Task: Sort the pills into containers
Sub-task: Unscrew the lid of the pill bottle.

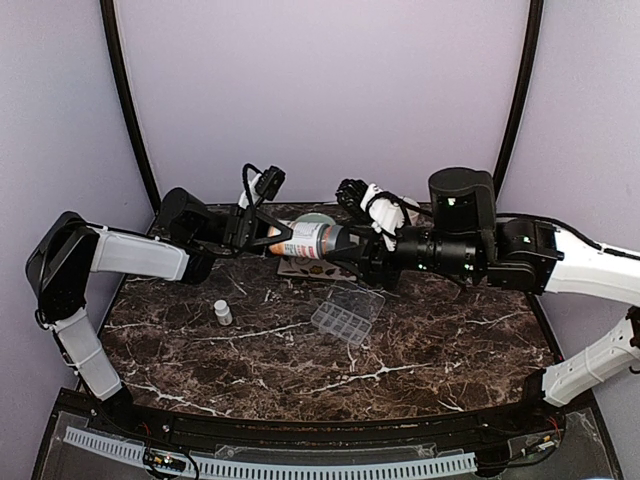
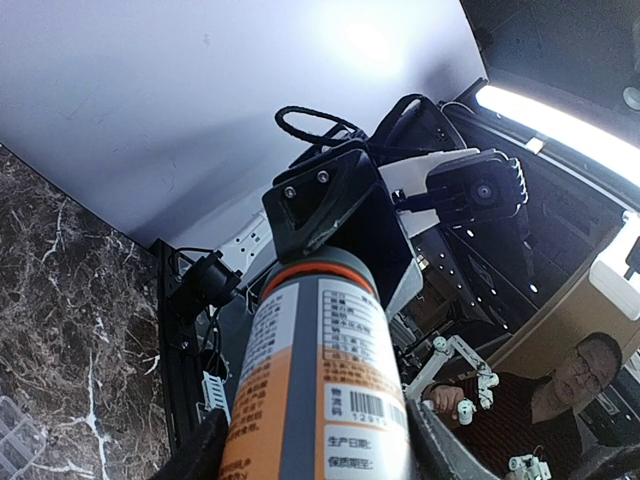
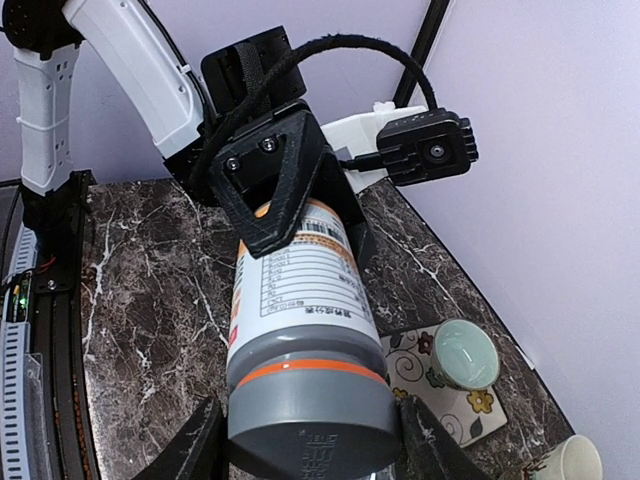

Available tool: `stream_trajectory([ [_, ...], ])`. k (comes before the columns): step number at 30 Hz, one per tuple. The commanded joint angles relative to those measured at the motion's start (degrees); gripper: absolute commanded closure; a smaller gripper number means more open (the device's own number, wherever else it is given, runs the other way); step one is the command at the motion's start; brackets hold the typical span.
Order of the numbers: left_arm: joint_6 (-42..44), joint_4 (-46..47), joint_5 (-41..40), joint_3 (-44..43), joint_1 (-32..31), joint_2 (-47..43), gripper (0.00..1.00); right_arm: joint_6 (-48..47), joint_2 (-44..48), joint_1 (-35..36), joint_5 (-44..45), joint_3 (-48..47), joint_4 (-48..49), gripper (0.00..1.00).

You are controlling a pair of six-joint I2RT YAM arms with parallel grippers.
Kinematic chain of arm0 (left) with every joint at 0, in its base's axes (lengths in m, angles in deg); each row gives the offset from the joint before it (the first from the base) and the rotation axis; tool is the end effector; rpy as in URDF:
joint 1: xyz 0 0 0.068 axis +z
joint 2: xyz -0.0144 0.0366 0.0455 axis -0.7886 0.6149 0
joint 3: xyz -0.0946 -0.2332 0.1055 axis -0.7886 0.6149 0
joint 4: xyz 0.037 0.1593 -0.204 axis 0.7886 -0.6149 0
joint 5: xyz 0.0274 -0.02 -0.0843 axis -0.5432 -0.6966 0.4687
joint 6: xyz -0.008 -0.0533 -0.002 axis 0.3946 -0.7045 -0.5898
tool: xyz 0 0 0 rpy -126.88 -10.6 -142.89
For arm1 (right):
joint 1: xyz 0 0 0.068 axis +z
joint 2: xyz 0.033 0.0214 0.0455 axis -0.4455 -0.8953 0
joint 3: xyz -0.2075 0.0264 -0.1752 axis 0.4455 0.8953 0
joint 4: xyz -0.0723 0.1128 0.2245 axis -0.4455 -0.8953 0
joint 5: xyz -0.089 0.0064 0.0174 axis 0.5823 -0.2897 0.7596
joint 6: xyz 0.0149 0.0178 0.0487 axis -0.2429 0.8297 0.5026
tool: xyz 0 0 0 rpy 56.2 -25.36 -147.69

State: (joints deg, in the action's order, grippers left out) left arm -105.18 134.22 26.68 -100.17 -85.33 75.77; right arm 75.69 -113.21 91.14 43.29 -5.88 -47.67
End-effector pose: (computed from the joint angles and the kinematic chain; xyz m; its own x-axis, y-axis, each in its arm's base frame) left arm 0.2699 -0.2183 0.3038 -0.6824 0.1364 -0.7182 0.6345 -0.3773 -0.6746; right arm 0.1267 0.2619 0.3775 0.0868 -0.3466 -0.9340 -0.8772 0.4179 -0.2366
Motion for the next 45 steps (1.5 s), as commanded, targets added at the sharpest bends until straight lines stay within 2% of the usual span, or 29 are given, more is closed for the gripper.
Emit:
stream_trajectory([
  [1,-1.6,7.07,1.51,-2.04,0.85,-1.68,0.88,-3.91,1.9,0.5,11.37,1.22,-3.42,0.83],
  [10,-2.42,7.84,2.04,-2.09,0.87,-1.83,0.89,-6.43,1.68,1.05,14.88,3.59,-3.29,0.84],
  [23,-0.59,7.22,0.98,-0.79,0.85,-1.8,0.89,-2.53,4.61,1.14,13.5,4.45,-2.53,0.85],
  [31,10.54,-0.15,-5.11,4.22,0.85,-4.68,0.89,4.83,7.89,0.43,15.48,7.13,-0.52,0.84],
  [43,19.82,-2.2,-16.58,12.13,-1.61,-5.43,1.0,12.52,11.38,-1.89,18.38,11.45,1.69,0.84],
  [45,21.47,-2.8,-18.65,12.74,-3.98,-5.05,1.0,13.61,12.16,-2.23,18.83,12.18,1.86,0.84],
])
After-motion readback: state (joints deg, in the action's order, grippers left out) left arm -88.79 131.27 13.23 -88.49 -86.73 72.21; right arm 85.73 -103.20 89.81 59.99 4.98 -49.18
